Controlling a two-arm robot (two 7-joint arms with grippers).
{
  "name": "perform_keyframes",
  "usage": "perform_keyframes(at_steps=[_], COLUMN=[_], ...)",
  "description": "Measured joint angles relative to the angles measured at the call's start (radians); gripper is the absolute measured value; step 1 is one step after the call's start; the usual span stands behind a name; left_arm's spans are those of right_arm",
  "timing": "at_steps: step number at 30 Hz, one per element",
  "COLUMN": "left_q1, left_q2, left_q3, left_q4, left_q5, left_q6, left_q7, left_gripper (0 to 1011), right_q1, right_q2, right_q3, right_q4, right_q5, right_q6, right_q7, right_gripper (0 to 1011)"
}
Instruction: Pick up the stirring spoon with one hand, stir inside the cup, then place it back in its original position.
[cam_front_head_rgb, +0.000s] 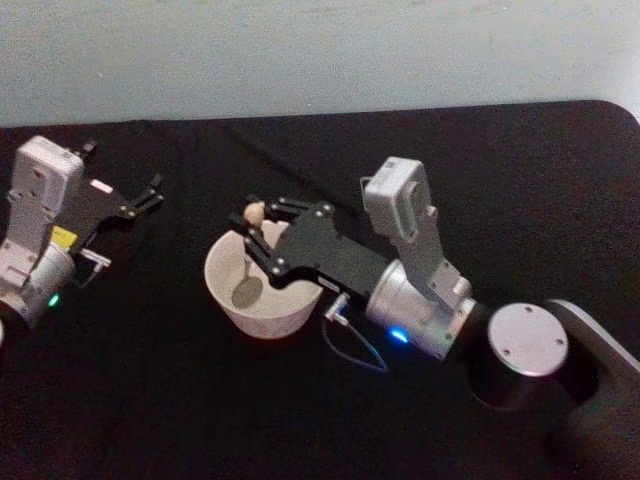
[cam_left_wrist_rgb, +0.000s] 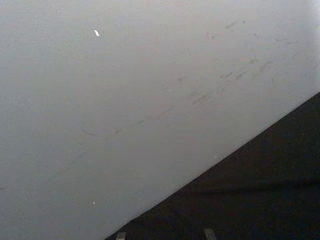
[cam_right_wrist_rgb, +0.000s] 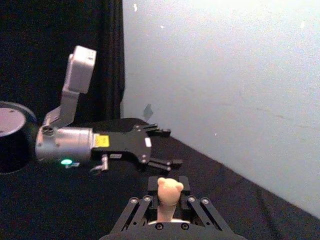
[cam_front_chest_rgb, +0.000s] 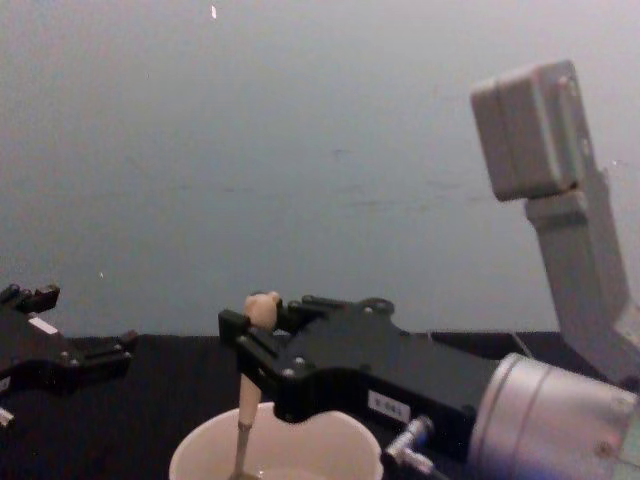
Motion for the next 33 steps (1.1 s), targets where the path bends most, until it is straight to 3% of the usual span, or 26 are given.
perform_keyframes(at_steps=[11, 24, 33], left_q1=[0.0, 0.0, 0.0], left_q2=[0.0, 0.0, 0.0], left_q3=[0.0, 0.0, 0.0], left_q4=[0.0, 0.0, 0.0], left_q5=[0.0, 0.0, 0.0], left_q6=[0.0, 0.0, 0.0], left_q7=[0.0, 0.0, 0.0], left_gripper=[1001, 1001, 1001], right_q1=[0.048, 0.045, 0.031], right_q2=[-0.045, -0.037, -0.026], right_q3=[0.011, 0.043, 0.056], right_q4=[0.07, 0.075, 0.03], right_q5=[-0.049, -0.056, -0.04], right_q6=[-0.039, -0.045, -0.033], right_q7=[-0.039, -0.038, -0.028], right_gripper=[230, 230, 230])
